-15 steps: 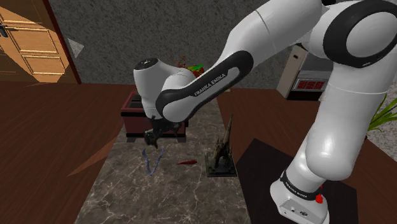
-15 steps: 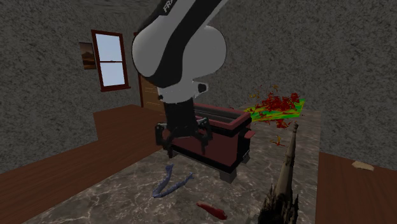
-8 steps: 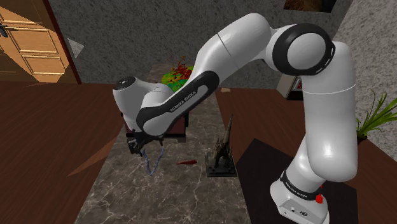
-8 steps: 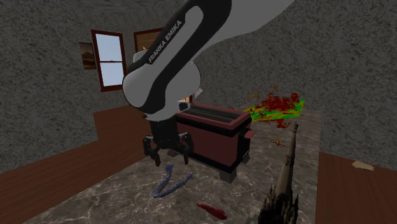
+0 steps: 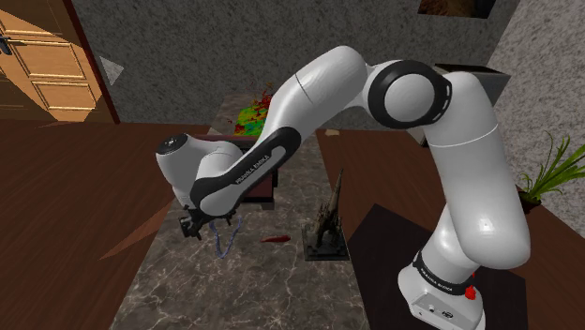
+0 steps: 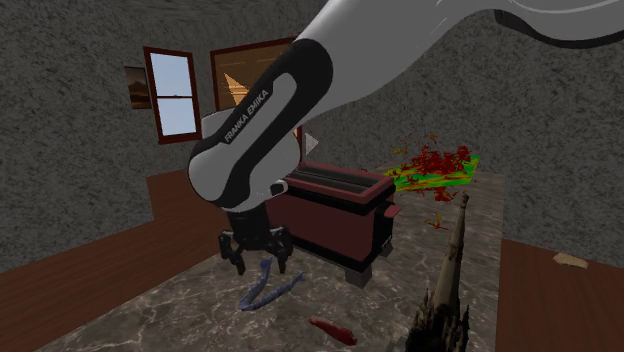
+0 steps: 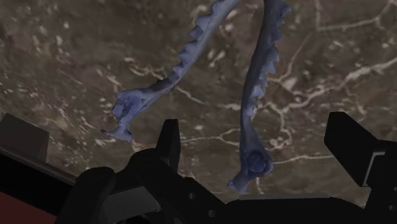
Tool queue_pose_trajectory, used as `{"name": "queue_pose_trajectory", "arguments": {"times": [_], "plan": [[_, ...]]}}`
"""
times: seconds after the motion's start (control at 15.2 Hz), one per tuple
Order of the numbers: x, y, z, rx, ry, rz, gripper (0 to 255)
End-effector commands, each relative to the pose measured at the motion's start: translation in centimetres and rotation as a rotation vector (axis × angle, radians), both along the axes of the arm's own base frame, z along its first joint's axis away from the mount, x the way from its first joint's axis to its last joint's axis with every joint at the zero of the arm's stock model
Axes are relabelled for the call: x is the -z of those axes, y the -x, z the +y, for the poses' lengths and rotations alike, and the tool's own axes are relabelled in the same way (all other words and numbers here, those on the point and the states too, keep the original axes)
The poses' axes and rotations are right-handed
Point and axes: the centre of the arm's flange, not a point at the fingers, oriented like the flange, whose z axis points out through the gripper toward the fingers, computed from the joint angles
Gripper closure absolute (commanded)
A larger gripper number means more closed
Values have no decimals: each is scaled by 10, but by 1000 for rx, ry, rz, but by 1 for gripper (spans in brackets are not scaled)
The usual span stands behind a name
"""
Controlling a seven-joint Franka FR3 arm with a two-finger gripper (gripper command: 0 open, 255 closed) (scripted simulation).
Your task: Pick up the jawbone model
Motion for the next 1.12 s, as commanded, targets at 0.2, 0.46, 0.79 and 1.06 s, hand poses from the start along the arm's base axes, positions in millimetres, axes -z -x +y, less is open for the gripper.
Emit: {"name": "queue_pose_trajectory", "arguments": {"times": [0.2,0.46,0.79,1.06], "plan": [[14,0,-1,0,0,0,0],[14,0,-1,0,0,0,255],[14,0,-1,0,0,0,255],[-2,0,-1,0,0,0,255]]}}
